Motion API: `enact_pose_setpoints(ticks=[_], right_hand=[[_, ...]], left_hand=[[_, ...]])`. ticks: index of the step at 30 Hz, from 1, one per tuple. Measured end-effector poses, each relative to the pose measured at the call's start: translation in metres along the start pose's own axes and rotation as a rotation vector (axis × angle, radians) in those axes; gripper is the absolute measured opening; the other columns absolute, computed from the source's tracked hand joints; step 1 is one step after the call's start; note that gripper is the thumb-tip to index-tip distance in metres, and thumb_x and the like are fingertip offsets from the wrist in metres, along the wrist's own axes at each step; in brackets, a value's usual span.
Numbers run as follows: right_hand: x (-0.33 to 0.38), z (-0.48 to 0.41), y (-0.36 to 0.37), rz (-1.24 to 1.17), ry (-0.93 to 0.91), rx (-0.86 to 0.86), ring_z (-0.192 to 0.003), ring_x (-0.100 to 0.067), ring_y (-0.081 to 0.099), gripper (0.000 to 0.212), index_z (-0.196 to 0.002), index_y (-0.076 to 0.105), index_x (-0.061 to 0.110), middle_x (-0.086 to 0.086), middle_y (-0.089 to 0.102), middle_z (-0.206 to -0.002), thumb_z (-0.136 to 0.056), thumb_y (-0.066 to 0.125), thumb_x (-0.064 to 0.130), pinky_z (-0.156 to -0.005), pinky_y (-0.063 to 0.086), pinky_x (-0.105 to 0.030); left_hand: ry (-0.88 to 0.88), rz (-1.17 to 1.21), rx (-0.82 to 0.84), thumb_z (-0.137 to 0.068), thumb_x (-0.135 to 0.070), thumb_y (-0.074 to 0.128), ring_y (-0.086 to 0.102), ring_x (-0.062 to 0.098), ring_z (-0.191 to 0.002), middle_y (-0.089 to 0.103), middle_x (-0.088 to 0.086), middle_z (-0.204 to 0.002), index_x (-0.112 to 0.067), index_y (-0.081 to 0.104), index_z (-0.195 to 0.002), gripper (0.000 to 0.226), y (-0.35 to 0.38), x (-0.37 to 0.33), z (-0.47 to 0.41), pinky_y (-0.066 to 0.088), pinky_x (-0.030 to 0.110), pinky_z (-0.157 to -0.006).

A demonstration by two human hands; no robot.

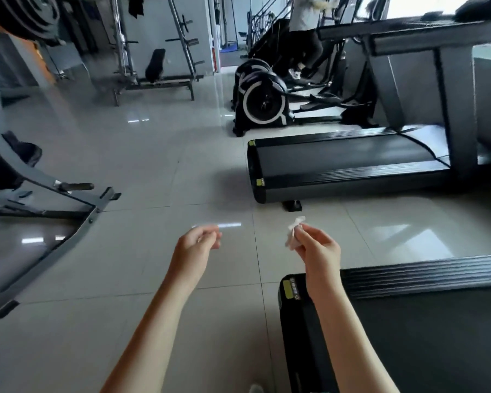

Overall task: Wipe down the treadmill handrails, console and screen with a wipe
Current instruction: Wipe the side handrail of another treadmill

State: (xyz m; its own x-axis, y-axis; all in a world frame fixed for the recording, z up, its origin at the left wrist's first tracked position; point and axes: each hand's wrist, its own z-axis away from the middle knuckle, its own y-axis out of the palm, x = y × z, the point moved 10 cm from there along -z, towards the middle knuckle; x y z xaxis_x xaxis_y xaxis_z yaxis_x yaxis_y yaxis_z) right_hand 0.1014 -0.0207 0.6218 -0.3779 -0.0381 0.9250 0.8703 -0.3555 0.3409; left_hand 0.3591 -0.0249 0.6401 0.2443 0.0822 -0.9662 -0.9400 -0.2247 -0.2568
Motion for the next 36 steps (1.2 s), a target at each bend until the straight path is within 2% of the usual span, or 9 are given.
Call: enact_pose_setpoints(ticks=[2,6,11,16,20,24,29,33,36], right_hand=[[0.018,-0.039,0.026,-0.009,-0.042,0.003,-0.056,-0.004,0.062,0.013,-0.082,0.068,0.006,0.003,0.066,-0.059,-0.090,0.061,-0.002,-0.060,0.051,-0.014],[0.039,-0.109,0.058,-0.025,-0.098,-0.051,-0.055,-0.003,0.061,0.013,-0.082,0.068,0.007,0.003,0.065,-0.058,-0.089,0.062,-0.002,-0.060,0.050,-0.014],[0.035,-0.187,0.067,0.003,-0.112,-0.176,-0.071,-0.010,0.062,0.010,-0.083,0.070,0.009,0.000,0.068,-0.071,-0.089,0.065,0.003,-0.072,0.052,-0.022],[0.041,-0.262,0.076,-0.033,-0.185,-0.333,-0.065,-0.004,0.062,0.012,-0.083,0.069,0.011,0.004,0.067,-0.065,-0.090,0.063,0.004,-0.068,0.053,-0.016],[0.046,-0.340,0.095,-0.132,-0.257,-0.503,-0.063,-0.003,0.061,0.013,-0.083,0.069,0.013,0.006,0.066,-0.066,-0.091,0.062,0.004,-0.066,0.052,-0.014],[0.056,-0.393,0.113,-0.183,-0.309,-0.634,-0.065,-0.001,0.063,0.014,-0.084,0.069,0.014,0.008,0.068,-0.068,-0.091,0.062,0.004,-0.065,0.052,-0.014],[0.074,-0.429,0.102,-0.174,-0.355,-0.802,-0.067,0.001,0.064,0.018,-0.082,0.068,0.018,0.012,0.070,-0.067,-0.092,0.061,0.004,-0.067,0.052,-0.014],[0.084,-0.468,0.072,-0.217,-0.391,-0.953,-0.074,-0.004,0.064,0.015,-0.086,0.069,0.016,0.007,0.070,-0.076,-0.091,0.062,0.004,-0.075,0.054,-0.018],[0.093,-0.510,0.041,-0.268,-0.434,-1.025,-0.073,-0.004,0.064,0.014,-0.087,0.070,0.013,0.008,0.069,-0.070,-0.090,0.062,0.003,-0.074,0.054,-0.018]], left_hand=[[0.027,-0.006,0.038,-0.097,-0.011,0.050,0.066,0.012,-0.085,0.069,-0.007,-0.091,-0.028,0.064,-0.088,0.024,0.014,-0.017,-0.047,0.041,0.021,-0.069],[0.068,0.019,0.114,-0.098,-0.009,0.047,0.065,0.010,-0.084,0.069,-0.006,-0.093,-0.020,0.065,-0.097,0.021,0.044,-0.045,-0.128,0.043,0.009,-0.067],[0.072,0.024,0.235,-0.099,-0.010,0.045,0.066,0.010,-0.088,0.069,-0.006,-0.097,-0.021,0.065,-0.097,0.023,0.088,-0.048,-0.229,0.044,0.013,-0.070],[0.104,0.042,0.343,-0.099,-0.009,0.045,0.065,0.011,-0.085,0.069,-0.004,-0.095,-0.022,0.064,-0.095,0.024,0.126,-0.055,-0.331,0.045,0.022,-0.075],[0.155,0.012,0.486,-0.100,-0.008,0.044,0.061,-0.005,-0.071,0.067,-0.002,-0.097,-0.016,0.063,-0.103,0.021,0.168,-0.073,-0.435,0.040,0.006,-0.057],[0.189,0.047,0.593,-0.098,-0.004,0.044,0.063,0.009,-0.079,0.068,0.004,-0.098,-0.014,0.064,-0.098,0.022,0.214,-0.095,-0.525,0.042,0.006,-0.060],[0.166,0.068,0.798,-0.099,-0.008,0.045,0.064,0.008,-0.082,0.069,-0.003,-0.095,-0.016,0.064,-0.102,0.021,0.291,-0.111,-0.570,0.043,0.004,-0.063],[0.167,0.071,0.944,-0.100,-0.009,0.046,0.065,0.008,-0.084,0.069,-0.003,-0.096,-0.017,0.065,-0.102,0.020,0.364,-0.121,-0.593,0.043,0.004,-0.064],[0.217,0.054,1.038,-0.100,-0.009,0.046,0.065,0.010,-0.085,0.069,-0.001,-0.097,-0.016,0.065,-0.103,0.021,0.425,-0.137,-0.610,0.042,0.003,-0.064]])
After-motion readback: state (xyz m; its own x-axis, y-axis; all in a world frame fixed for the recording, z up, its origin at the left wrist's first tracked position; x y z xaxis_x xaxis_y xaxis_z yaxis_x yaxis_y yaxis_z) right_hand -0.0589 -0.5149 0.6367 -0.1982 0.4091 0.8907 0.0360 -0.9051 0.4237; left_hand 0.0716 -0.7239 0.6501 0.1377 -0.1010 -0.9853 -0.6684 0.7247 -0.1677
